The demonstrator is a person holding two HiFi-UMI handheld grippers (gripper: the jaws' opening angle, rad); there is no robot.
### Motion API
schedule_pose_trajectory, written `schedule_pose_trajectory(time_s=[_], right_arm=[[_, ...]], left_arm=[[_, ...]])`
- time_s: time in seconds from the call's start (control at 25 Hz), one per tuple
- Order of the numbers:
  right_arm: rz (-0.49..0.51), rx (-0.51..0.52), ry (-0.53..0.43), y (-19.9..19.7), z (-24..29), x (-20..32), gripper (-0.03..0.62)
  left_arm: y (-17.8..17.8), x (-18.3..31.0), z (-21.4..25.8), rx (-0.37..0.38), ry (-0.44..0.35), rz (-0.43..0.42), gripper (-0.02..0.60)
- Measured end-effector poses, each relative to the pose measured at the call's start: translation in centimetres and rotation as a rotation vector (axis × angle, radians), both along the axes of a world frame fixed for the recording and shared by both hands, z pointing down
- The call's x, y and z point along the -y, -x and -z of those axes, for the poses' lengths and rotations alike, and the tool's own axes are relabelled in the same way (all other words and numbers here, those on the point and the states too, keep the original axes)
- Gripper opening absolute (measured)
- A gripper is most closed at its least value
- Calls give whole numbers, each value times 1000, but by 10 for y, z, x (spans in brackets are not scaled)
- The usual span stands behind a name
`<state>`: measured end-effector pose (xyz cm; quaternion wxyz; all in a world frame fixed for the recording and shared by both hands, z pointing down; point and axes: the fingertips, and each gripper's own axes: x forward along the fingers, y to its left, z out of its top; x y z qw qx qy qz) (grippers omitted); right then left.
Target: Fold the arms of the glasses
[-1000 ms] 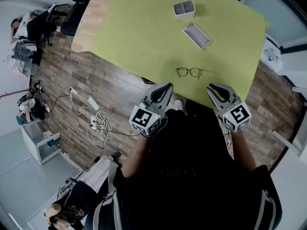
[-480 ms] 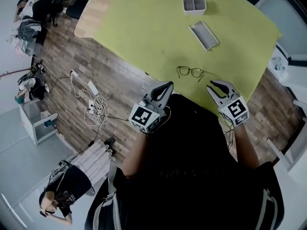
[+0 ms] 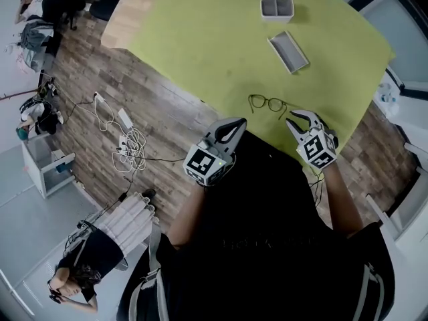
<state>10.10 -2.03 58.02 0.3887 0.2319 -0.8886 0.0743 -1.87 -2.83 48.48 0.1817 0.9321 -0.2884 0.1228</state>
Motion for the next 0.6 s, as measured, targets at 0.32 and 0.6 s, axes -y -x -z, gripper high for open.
schedule_pose_trajectory(time_s=[0.32, 0.6], right_arm=[[164, -183, -8, 8, -40, 3, 72], [234, -292, -63, 9, -58, 8, 54]], left_arm=[[4, 0, -12, -1, 53, -20, 18], [5, -5, -17, -1, 77, -23, 18]])
